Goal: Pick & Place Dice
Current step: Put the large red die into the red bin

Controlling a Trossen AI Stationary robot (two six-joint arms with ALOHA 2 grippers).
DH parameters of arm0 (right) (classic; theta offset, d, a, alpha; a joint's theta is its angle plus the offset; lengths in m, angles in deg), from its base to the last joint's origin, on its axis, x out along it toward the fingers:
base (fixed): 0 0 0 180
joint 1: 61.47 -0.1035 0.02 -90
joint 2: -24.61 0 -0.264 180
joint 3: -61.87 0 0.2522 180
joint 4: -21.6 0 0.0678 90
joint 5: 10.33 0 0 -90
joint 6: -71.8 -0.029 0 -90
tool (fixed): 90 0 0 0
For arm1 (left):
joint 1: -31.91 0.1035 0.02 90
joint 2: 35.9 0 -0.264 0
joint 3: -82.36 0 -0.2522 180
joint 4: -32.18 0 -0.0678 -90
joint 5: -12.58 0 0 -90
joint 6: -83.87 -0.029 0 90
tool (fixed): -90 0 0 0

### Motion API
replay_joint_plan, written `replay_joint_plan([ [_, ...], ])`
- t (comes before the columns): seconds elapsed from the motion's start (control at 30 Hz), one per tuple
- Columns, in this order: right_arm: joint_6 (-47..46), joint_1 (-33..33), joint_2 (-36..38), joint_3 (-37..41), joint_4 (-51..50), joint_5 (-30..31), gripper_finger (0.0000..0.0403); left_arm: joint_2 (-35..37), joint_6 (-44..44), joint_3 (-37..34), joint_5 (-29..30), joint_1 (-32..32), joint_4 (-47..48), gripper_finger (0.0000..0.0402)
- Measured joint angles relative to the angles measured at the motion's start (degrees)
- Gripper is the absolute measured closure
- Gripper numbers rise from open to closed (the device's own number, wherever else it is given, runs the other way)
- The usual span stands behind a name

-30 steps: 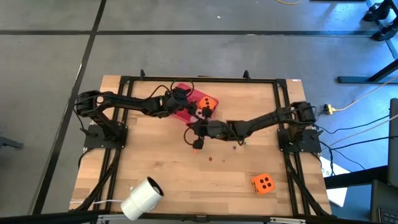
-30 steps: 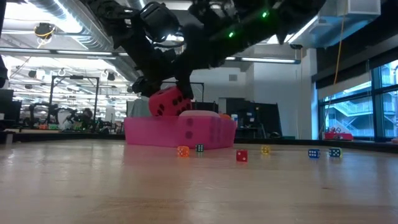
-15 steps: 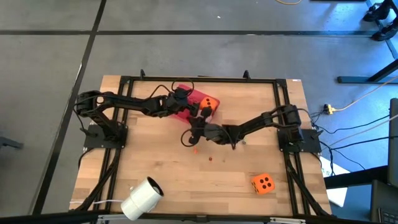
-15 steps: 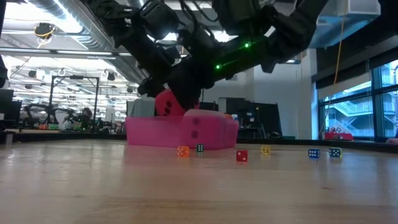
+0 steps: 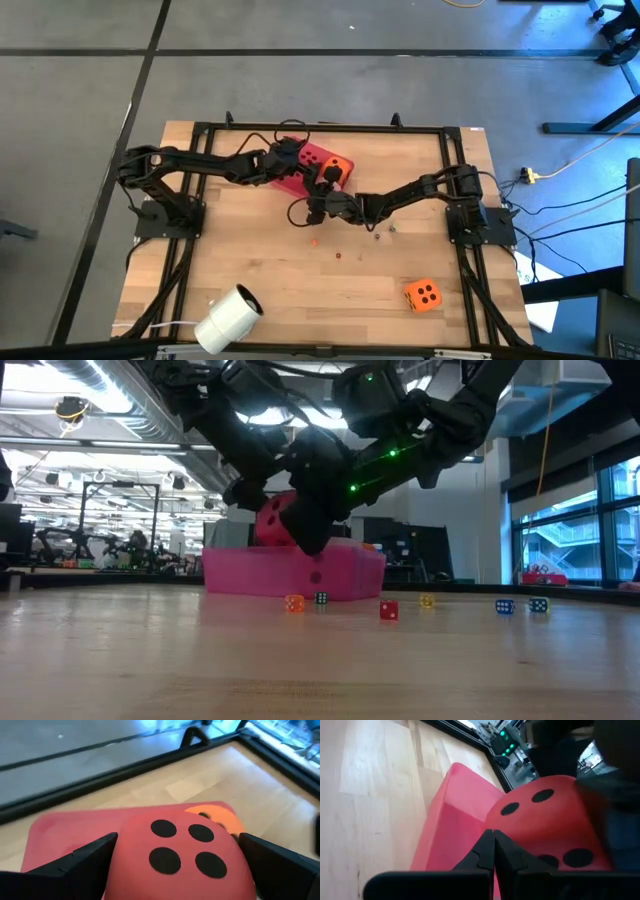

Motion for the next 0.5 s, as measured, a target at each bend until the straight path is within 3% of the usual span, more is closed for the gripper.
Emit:
replay_joint_plan([
  [0.27,-0.48,-1.97,0.00,0.00,0.03,-3.46,0.0403,0.06,-1.79,0.00,-4.27,-0.14,5.15,0.0002],
  [0.5,-0.94,-4.20,0.02,0.00,-0.83,-1.47,0.0403,0.06,-3.04,0.00,-2.76,-0.02,7.00,0.0002],
])
